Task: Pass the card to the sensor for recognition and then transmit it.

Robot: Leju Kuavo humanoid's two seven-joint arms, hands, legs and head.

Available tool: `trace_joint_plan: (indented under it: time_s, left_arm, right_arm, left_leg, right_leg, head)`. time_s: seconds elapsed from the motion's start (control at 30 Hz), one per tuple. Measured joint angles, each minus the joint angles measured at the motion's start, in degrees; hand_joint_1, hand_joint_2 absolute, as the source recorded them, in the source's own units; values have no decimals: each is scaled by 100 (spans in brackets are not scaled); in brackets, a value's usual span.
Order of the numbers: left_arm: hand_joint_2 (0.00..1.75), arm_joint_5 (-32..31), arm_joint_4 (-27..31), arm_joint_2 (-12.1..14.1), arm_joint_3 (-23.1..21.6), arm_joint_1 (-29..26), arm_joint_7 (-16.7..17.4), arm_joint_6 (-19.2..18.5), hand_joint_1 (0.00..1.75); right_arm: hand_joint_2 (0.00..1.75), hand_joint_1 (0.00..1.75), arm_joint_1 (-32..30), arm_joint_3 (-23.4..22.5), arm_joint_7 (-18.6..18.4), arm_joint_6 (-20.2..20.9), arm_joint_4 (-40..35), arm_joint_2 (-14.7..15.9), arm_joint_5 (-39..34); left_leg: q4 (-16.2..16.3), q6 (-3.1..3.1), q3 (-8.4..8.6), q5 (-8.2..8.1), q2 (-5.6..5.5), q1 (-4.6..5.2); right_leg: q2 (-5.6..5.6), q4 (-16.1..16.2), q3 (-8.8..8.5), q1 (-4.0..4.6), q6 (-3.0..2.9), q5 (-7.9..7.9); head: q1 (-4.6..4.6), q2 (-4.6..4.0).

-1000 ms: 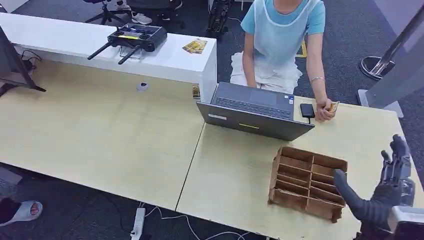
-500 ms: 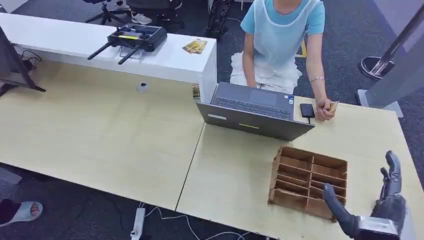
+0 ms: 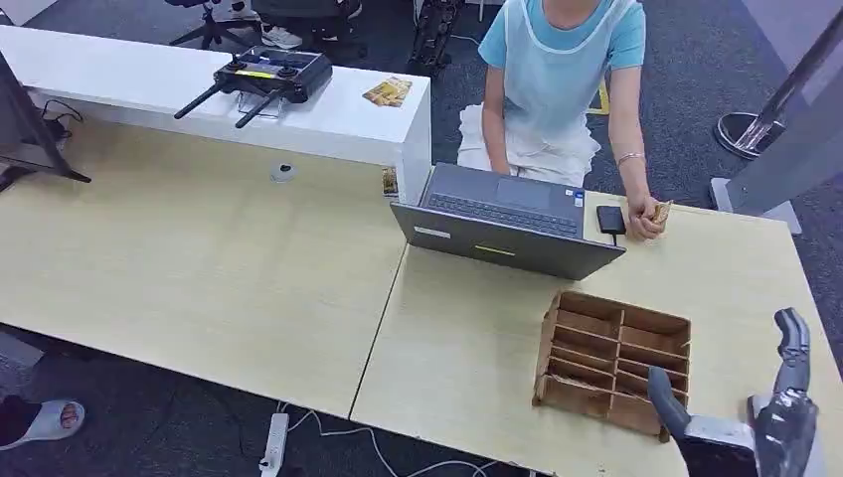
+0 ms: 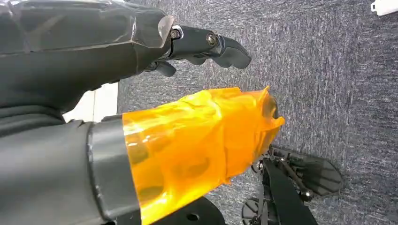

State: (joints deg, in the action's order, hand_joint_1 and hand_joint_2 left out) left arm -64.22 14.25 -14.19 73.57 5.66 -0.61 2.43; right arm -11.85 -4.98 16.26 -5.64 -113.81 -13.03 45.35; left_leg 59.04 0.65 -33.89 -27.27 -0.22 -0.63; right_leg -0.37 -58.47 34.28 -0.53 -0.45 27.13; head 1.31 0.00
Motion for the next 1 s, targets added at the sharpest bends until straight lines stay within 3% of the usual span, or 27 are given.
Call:
trace_joint_plan:
  time_s: [0.23, 0.4, 0.8, 1.0]
  left_arm:
    - [0, -4, 0, 2, 0, 1, -9, 0, 0]
    - [0, -26, 0, 4, 0, 1, -9, -2, 0]
    - [0, -39, 0, 4, 0, 2, -7, -2, 0]
    - [0, -42, 0, 2, 0, 3, -7, -2, 0]
  right_arm:
    - [175, 0, -116, 63, -382, -103, 46, 129, 1267]
    - [175, 0, -186, 171, -549, -227, 131, 291, 1737]
    - [175, 0, -255, 418, -999, -383, 229, 595, 2587]
    - [175, 0, -250, 442, -1028, -656, 225, 621, 2650]
  left_leg:
    - [0, 0, -1, 0, 0, 0]
    - [0, 0, 0, 0, 0, 0]
    - [0, 0, 0, 0, 0, 0]
    - [0, 0, 0, 0, 0, 0]
  right_leg:
    - [0, 0, 0, 0, 0, 0]
    - [0, 0, 0, 0, 0, 0]
    - [0, 0, 0, 0, 0, 0]
    - [0, 0, 0, 0, 0, 0]
  head:
    - [0, 0]
    - [0, -2]
    - [0, -2]
    - [0, 0]
